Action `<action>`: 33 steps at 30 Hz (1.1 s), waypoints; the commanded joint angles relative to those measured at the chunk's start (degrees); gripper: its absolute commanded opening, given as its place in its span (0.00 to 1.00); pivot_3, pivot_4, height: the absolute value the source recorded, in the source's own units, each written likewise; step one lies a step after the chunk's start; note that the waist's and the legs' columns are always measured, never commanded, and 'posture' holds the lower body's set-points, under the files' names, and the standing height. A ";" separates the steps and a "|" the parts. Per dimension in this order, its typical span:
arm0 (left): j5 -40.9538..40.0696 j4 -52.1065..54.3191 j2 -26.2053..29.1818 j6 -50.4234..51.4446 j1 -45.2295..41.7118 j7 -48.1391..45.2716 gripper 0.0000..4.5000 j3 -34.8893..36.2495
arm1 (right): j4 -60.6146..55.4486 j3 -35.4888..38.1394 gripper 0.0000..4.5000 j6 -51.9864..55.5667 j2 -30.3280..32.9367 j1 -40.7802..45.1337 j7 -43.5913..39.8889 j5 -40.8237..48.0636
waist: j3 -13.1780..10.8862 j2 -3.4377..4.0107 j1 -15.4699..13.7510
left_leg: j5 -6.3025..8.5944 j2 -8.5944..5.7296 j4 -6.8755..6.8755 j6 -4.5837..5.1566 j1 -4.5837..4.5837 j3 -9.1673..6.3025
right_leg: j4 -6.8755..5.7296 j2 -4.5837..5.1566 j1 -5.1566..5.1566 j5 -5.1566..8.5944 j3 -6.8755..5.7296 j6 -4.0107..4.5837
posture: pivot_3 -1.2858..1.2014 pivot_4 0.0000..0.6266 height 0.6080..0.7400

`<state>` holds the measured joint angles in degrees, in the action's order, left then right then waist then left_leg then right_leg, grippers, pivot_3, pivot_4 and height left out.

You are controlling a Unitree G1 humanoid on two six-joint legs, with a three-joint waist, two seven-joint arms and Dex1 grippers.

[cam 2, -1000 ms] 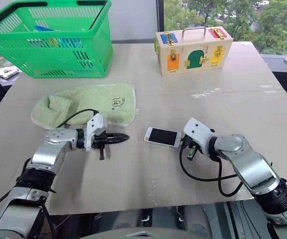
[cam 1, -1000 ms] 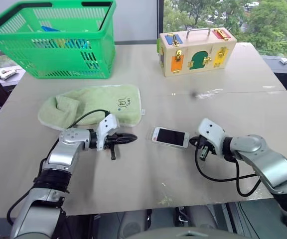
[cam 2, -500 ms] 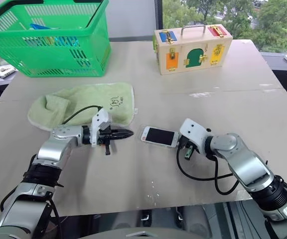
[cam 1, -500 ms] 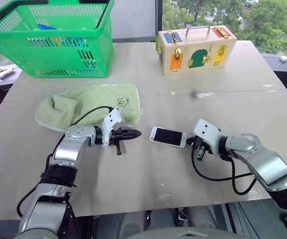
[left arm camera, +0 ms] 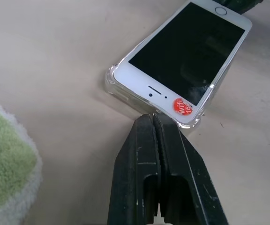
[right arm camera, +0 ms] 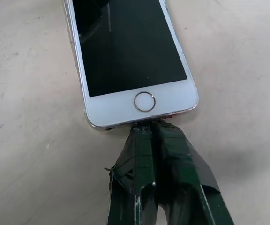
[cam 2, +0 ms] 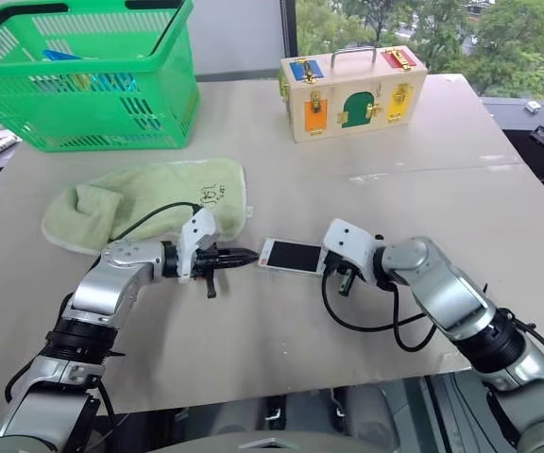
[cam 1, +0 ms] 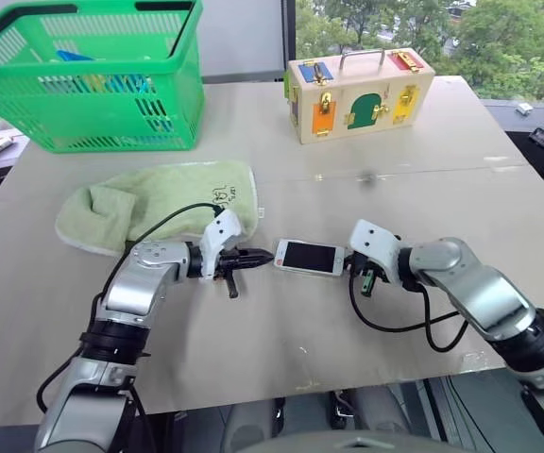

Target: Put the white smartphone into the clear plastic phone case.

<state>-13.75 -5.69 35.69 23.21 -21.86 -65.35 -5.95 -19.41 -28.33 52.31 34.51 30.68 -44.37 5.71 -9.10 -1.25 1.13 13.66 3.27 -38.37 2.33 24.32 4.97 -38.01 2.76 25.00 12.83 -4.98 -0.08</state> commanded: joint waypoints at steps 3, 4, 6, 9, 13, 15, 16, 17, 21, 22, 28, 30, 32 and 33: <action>-2.72 5.69 -0.68 1.46 0.33 -0.91 0.01 -0.54 | 4.60 -4.01 0.00 -6.02 -4.05 3.79 -2.61 -1.49 | -0.01 -0.02 0.25 | 0.01 0.04 0.08 -0.01 -0.49 0.03 | 0.02 0.11 -0.40 0.04 -0.01 0.06 | 0.52 0.24 1.00; -3.04 6.64 -0.65 2.32 0.50 -0.71 0.01 -0.30 | 4.64 -4.03 0.00 -6.74 -4.30 3.90 -3.44 -1.32 | -0.01 -0.02 0.29 | 0.01 0.05 0.09 -0.01 -0.49 0.00 | 0.02 0.19 -0.40 0.13 -0.02 0.21 | 0.52 0.24 1.00; -3.91 8.85 -0.67 4.25 1.08 -0.16 0.01 0.39 | 4.08 -3.90 0.00 -7.36 -4.63 3.54 -4.94 -0.78 | -0.01 -0.02 0.33 | 0.01 0.06 0.09 -0.01 -0.49 0.00 | 0.01 0.21 -0.40 0.13 0.04 0.22 | 0.52 0.24 1.00; -5.95 12.19 0.28 8.63 2.69 1.40 0.01 3.11 | 3.79 -3.27 0.00 -7.84 -3.33 2.86 -5.63 -1.77 | -0.01 -0.02 0.39 | 0.02 0.05 0.11 -0.02 -0.46 0.03 | 0.02 0.23 -0.39 0.07 0.24 0.12 | 0.52 0.24 1.00; -6.28 11.65 2.71 10.37 3.22 2.76 0.01 5.12 | 3.89 -0.50 0.00 -8.11 -1.31 2.03 -5.04 -2.56 | -0.04 -0.02 0.63 | 0.02 0.02 0.25 -0.03 -0.43 0.13 | 0.04 0.20 -0.27 0.02 0.39 0.03 | 0.52 0.24 1.00; -6.02 10.35 3.78 10.22 2.65 3.04 0.01 5.30 | 3.46 0.53 0.00 -8.11 0.22 1.59 -5.03 -2.79 | -0.07 0.03 0.25 | 0.02 0.02 0.27 -0.03 -0.42 0.12 | 0.05 0.16 -0.25 0.03 0.35 0.04 | 0.52 0.24 1.00; -5.91 9.38 4.11 9.97 2.10 3.30 0.01 5.45 | 3.01 1.34 0.00 -7.74 1.15 1.25 -4.90 -2.83 | -0.09 0.04 -0.06 | 0.02 0.01 0.27 -0.03 -0.41 0.12 | 0.06 0.16 -0.25 0.03 0.34 0.03 | 0.52 0.24 1.00; -6.04 8.61 4.29 9.88 1.61 3.53 0.01 5.65 | 2.51 1.99 0.00 -7.37 1.94 0.96 -4.85 -2.80 | -0.11 0.04 -0.42 | 0.02 -0.02 0.27 -0.03 -0.41 0.14 | 0.06 0.16 -0.26 0.03 0.33 0.03 | 0.52 0.24 1.00; -5.96 5.98 5.24 9.03 0.75 3.26 0.01 6.01 | 0.73 3.38 0.00 -6.05 2.36 0.48 -4.42 -1.92 | -0.16 0.02 -0.91 | 0.02 -0.12 0.14 -0.02 -0.28 0.17 | 0.16 0.32 -0.25 0.13 0.26 0.20 | 0.52 0.24 1.00; -5.47 5.05 5.57 8.32 0.78 3.05 0.01 5.84 | 0.17 3.83 0.00 -5.52 2.11 0.37 -4.22 -1.58 | -0.16 0.02 -0.89 | 0.02 -0.13 0.12 -0.01 -0.25 0.17 | 0.17 0.36 -0.24 0.13 0.26 0.20 | 0.52 0.24 1.00; -2.46 1.10 5.11 3.73 0.04 2.78 0.01 2.89 | -1.89 4.20 0.00 -2.87 0.93 0.53 -3.25 -0.74 | -0.18 0.03 -0.76 | 0.02 -0.08 0.16 -0.02 -0.14 0.09 | 0.14 0.30 -0.15 0.02 0.21 0.02 | 0.52 0.24 1.00; -2.53 1.28 4.14 3.45 -0.11 2.99 0.01 2.06 | -2.01 3.81 0.00 -2.42 0.93 0.84 -3.19 -0.90 | -0.18 0.03 -0.76 | 0.02 -0.08 0.16 -0.02 -0.12 0.07 | 0.14 0.27 -0.14 0.02 0.18 0.02 | 0.52 0.24 1.00; -2.53 1.77 3.36 3.35 0.00 3.06 0.01 1.40 | -1.88 3.07 0.00 -2.26 0.74 1.37 -3.32 -1.11 | -0.18 0.03 -0.80 | 0.02 -0.11 0.14 -0.02 -0.11 0.09 | 0.14 0.27 -0.15 0.02 0.19 0.01 | 0.52 0.24 1.00; -2.49 1.91 3.07 3.25 0.11 3.10 0.01 1.16 | -1.66 2.40 0.00 -2.26 0.42 1.82 -3.44 -1.27 | -0.18 0.02 -0.79 | 0.02 -0.12 0.13 -0.02 -0.10 0.09 | 0.14 0.26 -0.15 0.02 0.19 0.01 | 0.52 0.24 1.00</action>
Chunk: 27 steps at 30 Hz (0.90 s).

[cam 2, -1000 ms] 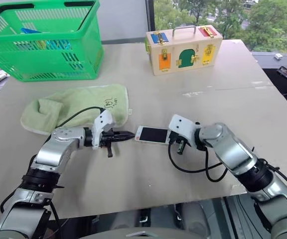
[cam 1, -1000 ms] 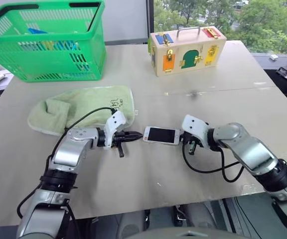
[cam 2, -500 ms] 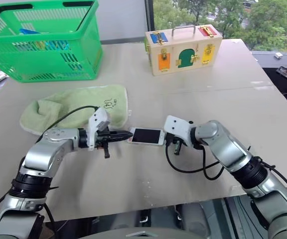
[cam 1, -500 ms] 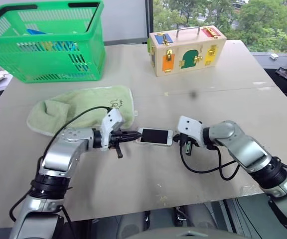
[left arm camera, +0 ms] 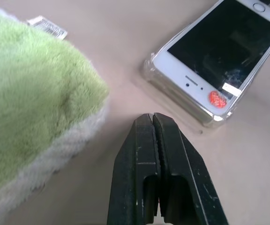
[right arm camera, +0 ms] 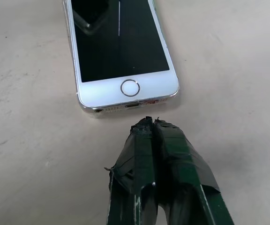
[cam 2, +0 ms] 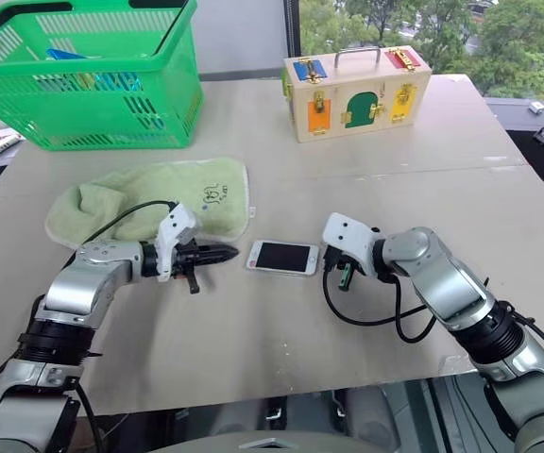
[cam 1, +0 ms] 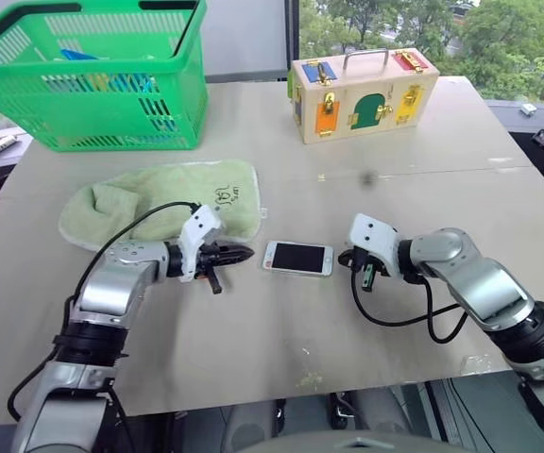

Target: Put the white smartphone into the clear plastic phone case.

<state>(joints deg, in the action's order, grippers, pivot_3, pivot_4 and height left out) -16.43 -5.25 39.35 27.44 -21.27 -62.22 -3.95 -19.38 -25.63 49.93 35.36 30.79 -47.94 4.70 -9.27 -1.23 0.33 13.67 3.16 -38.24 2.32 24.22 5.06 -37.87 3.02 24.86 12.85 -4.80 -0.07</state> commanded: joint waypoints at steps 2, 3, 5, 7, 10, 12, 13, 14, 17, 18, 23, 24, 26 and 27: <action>0.17 1.69 -1.07 -1.06 -0.17 0.12 0.01 -1.14 | -0.87 -1.91 0.00 -0.21 -1.40 2.82 -0.16 -0.62 | 0.00 0.00 0.04 | 0.00 -0.01 -0.03 0.00 0.00 0.03 | 0.00 0.00 0.00 0.00 0.02 -0.01 | 0.52 0.24 1.00; 0.15 1.77 -1.22 -1.08 -0.04 0.20 0.01 -1.24 | -0.28 -2.57 0.00 -0.43 -2.04 3.36 -0.23 -0.72 | 0.00 0.00 0.06 | 0.00 -0.01 -0.03 0.00 0.00 0.02 | 0.00 0.00 0.00 -0.01 0.02 -0.01 | 0.52 0.24 1.00; 0.21 1.78 -1.46 -1.17 0.15 0.29 0.01 -1.41 | 1.26 -4.01 0.00 -1.24 -3.28 4.40 -0.56 -1.07 | 0.00 0.00 0.07 | 0.00 0.00 -0.03 0.00 -0.01 -0.01 | -0.02 -0.01 -0.01 -0.01 -0.01 -0.01 | 0.52 0.24 1.00; 0.32 1.84 -1.69 -1.27 0.39 0.34 0.01 -1.55 | 3.23 -5.29 0.00 -2.56 -4.33 5.31 -1.10 -1.65 | 0.00 0.00 0.13 | 0.00 0.00 -0.03 0.01 -0.03 -0.02 | -0.04 -0.03 -0.02 -0.01 -0.02 0.00 | 0.52 0.24 1.00; 0.29 2.15 -1.83 -1.42 0.91 0.34 0.01 -1.51 | 5.92 -6.39 0.00 -4.89 -5.13 6.19 -2.06 -2.41 | 0.01 0.00 0.22 | 0.00 0.00 -0.04 0.01 -0.08 -0.02 | -0.06 -0.02 -0.05 -0.01 -0.01 0.00 | 0.52 0.24 1.00; 0.31 2.23 -1.87 -1.61 1.22 0.34 0.01 -1.42 | 7.25 -6.46 0.00 -6.38 -5.33 6.38 -2.62 -3.00 | 0.02 -0.01 0.32 | 0.00 0.01 -0.04 0.01 -0.13 -0.01 | -0.08 -0.02 -0.08 -0.01 -0.01 0.00 | 0.52 0.24 1.00; 0.20 2.43 -1.88 -1.62 1.53 0.37 0.01 -1.24 | 7.92 -6.48 0.00 -7.21 -5.19 6.41 -2.93 -3.41 | 0.01 -0.01 0.33 | 0.00 0.01 -0.04 0.01 -0.17 0.01 | -0.09 -0.01 -0.09 -0.01 0.01 0.00 | 0.52 0.24 1.00; -0.04 2.76 -1.87 -1.49 1.90 0.43 0.01 -0.97 | 8.47 -6.31 0.00 -7.93 -4.92 6.40 -3.06 -3.86 | 0.02 0.00 0.40 | 0.00 0.02 -0.04 0.01 -0.18 0.02 | -0.09 -0.01 -0.10 -0.01 0.01 0.00 | 0.52 0.24 1.00; -1.80 4.69 -1.39 0.20 3.61 0.43 0.01 0.92 | 8.30 -4.25 0.00 -8.78 -3.87 5.72 -3.31 -3.98 | 0.02 0.00 0.51 | 0.00 0.05 -0.03 0.00 -0.24 0.05 | -0.10 0.02 -0.12 -0.01 0.03 0.00 | 0.52 0.24 1.00; -2.39 5.50 -1.20 0.95 4.22 0.28 0.01 1.43 | 7.77 -3.24 0.00 -8.71 -3.69 5.24 -3.41 -3.43 | 0.01 0.00 0.48 | 0.00 0.06 -0.02 0.00 -0.24 0.07 | -0.10 0.07 -0.12 0.00 0.05 0.00 | 0.52 0.24 1.00; -5.01 12.26 -0.18 3.29 8.67 -0.53 0.01 1.42 | 4.16 1.19 0.00 -9.51 -1.52 1.63 -4.64 -0.58 | 0.00 0.02 0.28 | 0.00 0.03 0.03 -0.01 -0.14 0.10 | -0.03 0.10 -0.07 0.00 0.12 0.00 | 0.52 0.24 1.00; -5.22 13.04 -0.48 3.68 9.14 0.14 0.01 1.46 | 3.85 1.51 0.00 -9.71 -1.01 1.12 -4.84 -0.45 | -0.01 0.02 0.21 | 0.00 0.03 0.03 -0.01 -0.10 0.09 | 0.00 0.11 -0.06 0.00 0.11 0.00 | 0.52 0.24 1.00; -5.34 14.48 -0.97 4.02 10.49 1.22 0.01 1.31 | 3.50 1.84 0.00 -10.45 0.44 0.17 -5.38 -0.68 | -0.01 0.03 0.19 | 0.00 0.02 0.01 -0.01 -0.04 0.05 | 0.01 0.10 -0.04 0.00 0.06 0.00 | 0.52 0.24 1.00; -5.57 15.25 -1.21 4.47 11.19 1.70 0.01 1.40 | 3.33 1.95 0.00 -10.92 1.17 -0.27 -5.65 -0.75 | -0.01 0.02 0.19 | 0.00 0.02 0.01 0.00 -0.04 0.05 | 0.01 0.10 -0.04 0.00 0.05 0.00 | 0.52 0.24 1.00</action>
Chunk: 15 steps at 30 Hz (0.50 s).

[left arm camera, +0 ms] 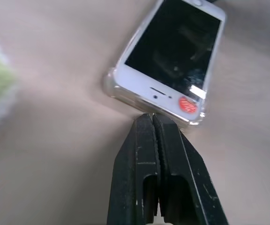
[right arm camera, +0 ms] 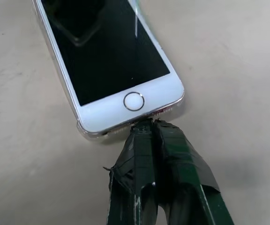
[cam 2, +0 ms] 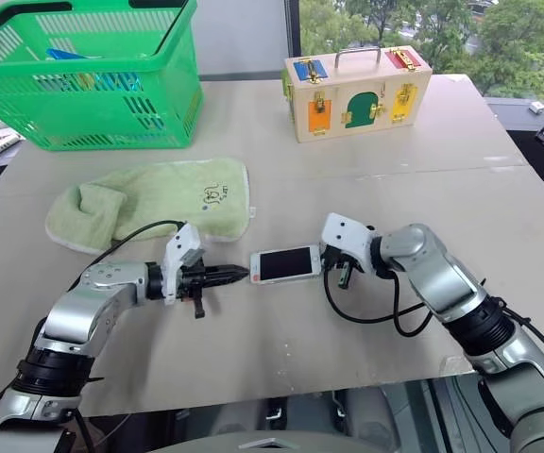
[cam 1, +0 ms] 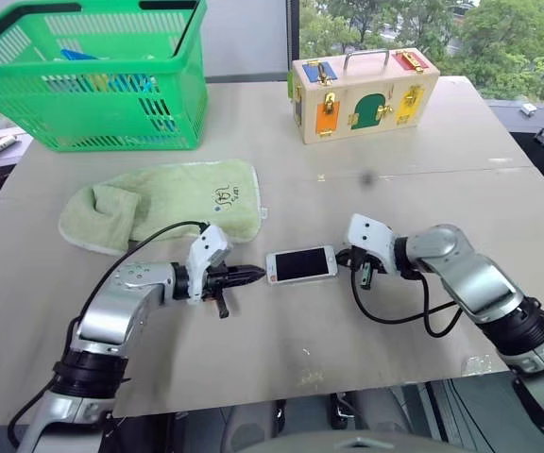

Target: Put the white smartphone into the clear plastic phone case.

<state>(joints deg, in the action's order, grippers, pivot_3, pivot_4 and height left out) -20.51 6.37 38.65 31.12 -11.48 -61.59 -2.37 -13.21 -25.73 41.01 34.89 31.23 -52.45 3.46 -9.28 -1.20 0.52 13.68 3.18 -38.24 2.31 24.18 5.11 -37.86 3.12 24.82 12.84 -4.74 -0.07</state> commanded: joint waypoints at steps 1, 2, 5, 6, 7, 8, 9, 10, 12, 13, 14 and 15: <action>-1.67 4.12 -0.66 1.16 1.78 1.40 0.01 -0.11 | -2.90 2.13 0.00 -2.35 2.10 -0.94 -1.32 0.50 | 0.00 0.00 0.00 | 0.00 0.00 0.00 0.00 -0.01 -0.01 | -0.01 0.00 0.00 0.00 0.00 0.00 | 0.52 0.24 1.00; -1.86 4.67 -0.77 1.47 2.24 1.69 0.01 0.00 | -2.99 2.18 0.00 -2.94 2.67 -1.27 -1.62 0.48 | -0.01 0.00 0.00 | 0.00 0.00 0.00 0.00 -0.01 -0.03 | 0.00 0.01 0.00 0.00 -0.01 0.00 | 0.52 0.24 1.00; -2.49 5.24 -0.87 1.67 3.29 2.58 0.01 0.89 | -3.32 2.72 0.00 -4.92 3.01 -2.12 -2.00 1.09 | -0.01 0.00 0.00 | 0.00 0.01 -0.01 0.00 -0.03 -0.07 | -0.02 0.00 0.00 0.01 -0.02 0.00 | 0.52 0.24 1.00; -2.76 5.12 -0.69 1.46 3.57 2.66 0.01 1.45 | -3.55 3.13 0.00 -5.26 2.74 -2.42 -1.91 1.56 | -0.01 0.00 0.00 | 0.00 0.01 -0.01 0.00 -0.03 -0.08 | -0.03 0.00 0.00 0.01 -0.02 0.01 | 0.52 0.24 1.00; -3.24 4.62 -0.44 1.21 3.83 2.67 0.01 2.41 | -3.86 3.75 0.00 -5.52 2.51 -2.89 -1.75 2.06 | -0.01 0.00 0.00 | 0.00 0.02 -0.01 0.00 -0.04 -0.08 | -0.03 0.00 0.00 0.01 -0.03 0.01 | 0.52 0.24 1.00; -3.48 3.92 0.06 0.73 4.11 2.48 0.01 3.24 | -4.16 4.45 0.00 -5.68 2.50 -3.44 -1.51 2.45 | -0.01 0.00 0.06 | 0.00 0.02 -0.01 0.00 -0.04 -0.08 | -0.03 0.00 0.00 0.01 -0.03 0.01 | 0.52 0.24 1.00; -3.48 3.15 0.90 -0.40 4.54 1.62 0.01 3.93 | -4.41 5.31 0.00 -5.80 2.85 -4.20 -1.15 2.62 | -0.01 0.00 0.09 | 0.00 0.03 0.00 0.00 -0.04 -0.08 | -0.02 -0.01 0.00 0.01 -0.03 0.01 | 0.52 0.24 1.00; -3.59 2.63 1.58 -1.33 4.83 0.71 0.01 4.47 | -4.57 6.09 0.00 -5.98 3.33 -4.90 -0.87 2.69 | -0.01 0.00 0.09 | 0.00 0.03 0.00 0.00 -0.03 -0.08 | -0.02 -0.01 0.00 0.01 -0.03 0.01 | 0.52 0.24 1.00; -5.80 2.31 2.06 -1.31 4.17 -0.89 0.01 6.33 | -5.17 8.89 0.00 -5.81 4.41 -6.73 -0.10 3.33 | -0.03 0.02 0.04 | 0.00 0.03 0.01 0.00 -0.03 -0.08 | -0.01 -0.01 0.00 0.01 -0.04 0.01 | 0.52 0.24 1.00; -7.39 2.67 2.20 -0.64 3.47 -1.79 0.01 7.03 | -5.77 10.59 0.00 -5.34 4.71 -7.55 0.16 4.17 | -0.06 0.01 -0.19 | 0.00 0.03 0.01 0.00 -0.03 -0.08 | -0.01 0.00 0.00 0.01 -0.05 0.01 | 0.52 0.24 1.00; -8.75 3.23 2.24 0.16 2.81 -2.47 0.01 7.32 | -6.54 12.31 0.00 -4.64 4.54 -8.20 0.41 5.41 | -0.08 0.02 -0.39 | 0.00 0.02 0.00 0.00 0.02 -0.11 | 0.00 0.01 0.01 0.01 -0.09 0.01 | 0.52 0.24 1.00; -10.08 4.01 2.08 1.24 2.15 -2.93 0.01 7.26 | -7.38 13.91 0.00 -3.72 4.04 -8.59 0.59 6.99 | -0.09 0.02 -0.51 | 0.00 0.01 -0.03 0.00 0.04 -0.11 | 0.01 0.02 0.01 0.01 -0.10 0.02 | 0.52 0.24 1.00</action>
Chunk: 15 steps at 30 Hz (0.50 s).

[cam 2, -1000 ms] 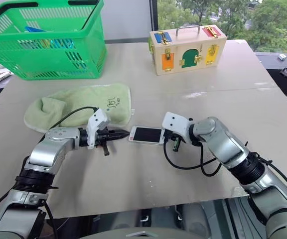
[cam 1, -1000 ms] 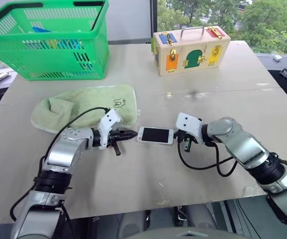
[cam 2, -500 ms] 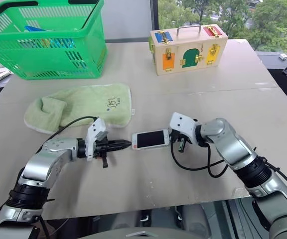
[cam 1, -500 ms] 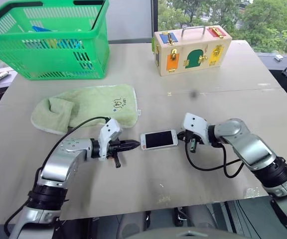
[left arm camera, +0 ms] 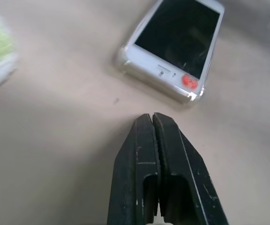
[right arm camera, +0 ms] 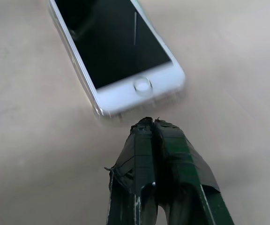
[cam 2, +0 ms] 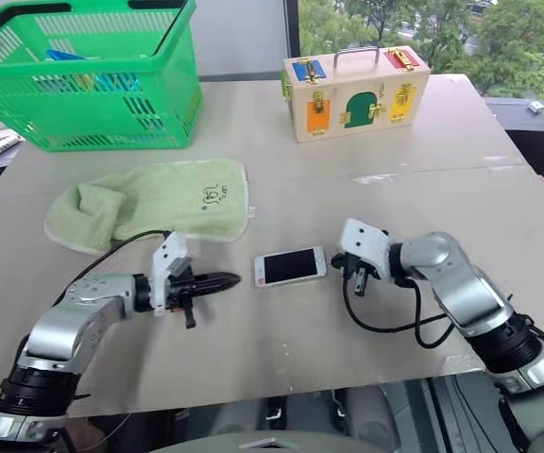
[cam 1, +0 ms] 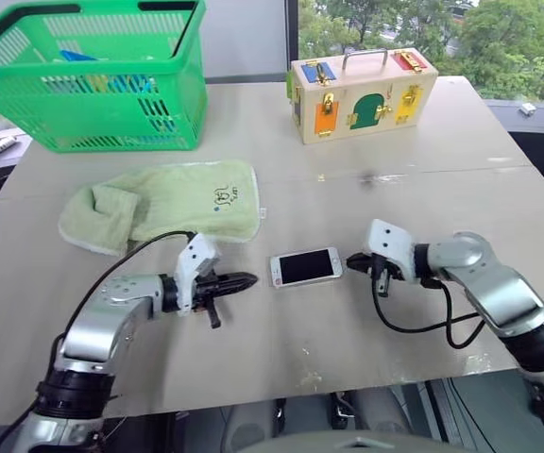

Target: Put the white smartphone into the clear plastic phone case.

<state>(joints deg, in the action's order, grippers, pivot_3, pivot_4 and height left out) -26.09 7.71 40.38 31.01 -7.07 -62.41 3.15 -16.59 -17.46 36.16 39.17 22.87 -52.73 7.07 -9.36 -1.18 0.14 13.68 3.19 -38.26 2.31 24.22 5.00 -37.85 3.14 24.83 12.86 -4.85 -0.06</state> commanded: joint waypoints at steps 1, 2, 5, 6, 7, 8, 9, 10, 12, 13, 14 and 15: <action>-5.43 3.41 0.07 2.31 -2.80 -2.22 0.01 1.35 | -4.56 6.48 0.00 1.67 -0.71 -0.37 0.91 4.47 | -0.01 0.00 -0.18 | 0.00 0.00 -0.02 0.00 0.00 0.01 | 0.00 0.01 0.00 0.00 0.02 0.00 | 0.52 0.24 1.00; -6.13 3.95 -0.31 3.17 -3.39 -2.11 0.01 0.88 | -4.88 6.93 0.00 2.01 -1.11 -0.38 1.01 5.18 | -0.01 0.00 -0.22 | 0.00 0.00 -0.04 0.00 0.00 0.01 | 0.00 0.01 0.00 0.00 0.01 0.01 | 0.52 0.24 1.00; -5.15 4.22 -2.07 3.90 -5.35 -0.38 0.01 -2.28 | -4.86 6.97 0.00 2.51 -3.13 0.05 1.74 6.60 | -0.01 0.00 -0.40 | 0.00 -0.01 -0.03 0.00 -0.02 0.00 | -0.01 -0.02 -0.03 0.00 0.03 0.00 | 0.52 0.24 1.00; -3.95 3.74 -3.08 3.75 -6.27 0.62 0.01 -3.91 | -4.49 7.03 0.00 2.90 -4.34 0.45 2.25 7.24 | -0.01 0.00 -0.41 | 0.00 -0.01 -0.03 0.00 -0.02 0.01 | -0.01 -0.06 -0.02 -0.01 0.04 -0.01 | 0.52 0.24 1.00; -2.68 3.11 -3.94 3.70 -7.20 1.64 0.01 -5.46 | -4.09 6.78 0.00 3.14 -5.11 0.91 2.56 7.40 | -0.01 0.00 -0.43 | 0.00 -0.01 -0.02 0.00 -0.02 0.02 | -0.01 -0.09 -0.02 -0.01 0.05 -0.01 | 0.52 0.24 1.00; -1.50 2.44 -4.69 3.81 -8.08 2.70 0.01 -6.90 | -3.59 6.34 0.00 3.18 -5.62 1.37 2.75 7.26 | -0.01 0.00 -0.52 | 0.00 -0.02 -0.01 0.00 -0.02 0.02 | -0.02 -0.20 -0.02 -0.01 0.05 -0.02 | 0.52 0.24 1.00; -0.64 1.94 -5.26 3.99 -8.68 3.55 0.01 -7.93 | -3.23 5.93 0.00 3.12 -5.88 1.72 2.83 6.98 | -0.02 0.00 -0.54 | 0.00 -0.02 -0.01 0.00 -0.01 0.02 | -0.03 -0.24 -0.01 -0.01 0.07 -0.02 | 0.52 0.24 1.00; 0.28 1.28 -5.98 4.10 -9.29 4.60 0.01 -8.92 | -2.55 5.53 0.00 3.20 -6.41 2.45 3.05 6.78 | -0.02 0.00 -0.57 | 0.00 -0.03 -0.02 0.00 -0.01 0.03 | -0.03 -0.25 -0.01 -0.01 0.08 -0.02 | 0.52 0.24 1.00; 1.46 0.37 -7.15 3.85 -9.96 5.49 0.01 -10.87 | -0.79 4.69 0.00 3.43 -7.72 4.15 3.49 6.64 | -0.02 0.00 -0.53 | 0.00 -0.02 -0.02 0.01 -0.02 0.04 | -0.03 -0.26 -0.01 -0.02 0.11 -0.02 | 0.52 0.24 1.00; 2.01 0.21 -7.35 3.56 -10.00 5.53 0.01 -11.74 | -0.01 4.13 0.00 3.50 -8.10 4.81 3.54 6.45 | -0.02 0.00 -0.54 | -0.01 -0.03 -0.02 0.01 -0.04 0.06 | -0.04 -0.27 -0.02 -0.02 0.12 -0.02 | 0.52 0.24 1.00; 2.59 -0.09 -7.50 3.29 -10.01 5.57 0.01 -12.43 | 0.98 3.31 0.00 3.50 -8.37 5.46 3.32 6.17 | -0.02 0.00 -0.57 | -0.01 -0.03 -0.02 0.01 -0.04 0.06 | -0.05 -0.27 -0.01 -0.02 0.11 -0.02 | 0.52 0.24 1.00; 3.08 -0.34 -7.53 3.32 -9.96 5.74 0.01 -12.91 | 1.81 2.61 0.00 3.42 -8.61 5.96 3.10 5.94 | -0.01 0.00 -0.63 | -0.01 -0.02 -0.02 0.01 -0.04 0.04 | -0.05 -0.28 -0.02 -0.02 0.10 -0.02 | 0.52 0.24 1.00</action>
<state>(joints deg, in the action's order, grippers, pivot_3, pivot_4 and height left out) -24.15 7.21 32.79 34.67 -16.74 -57.08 -9.12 -15.00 -14.00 39.81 30.89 27.75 -49.53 13.28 -9.38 -1.18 -0.49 13.67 3.17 -38.28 2.32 24.18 5.03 -37.89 2.87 24.81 12.84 -4.74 -0.08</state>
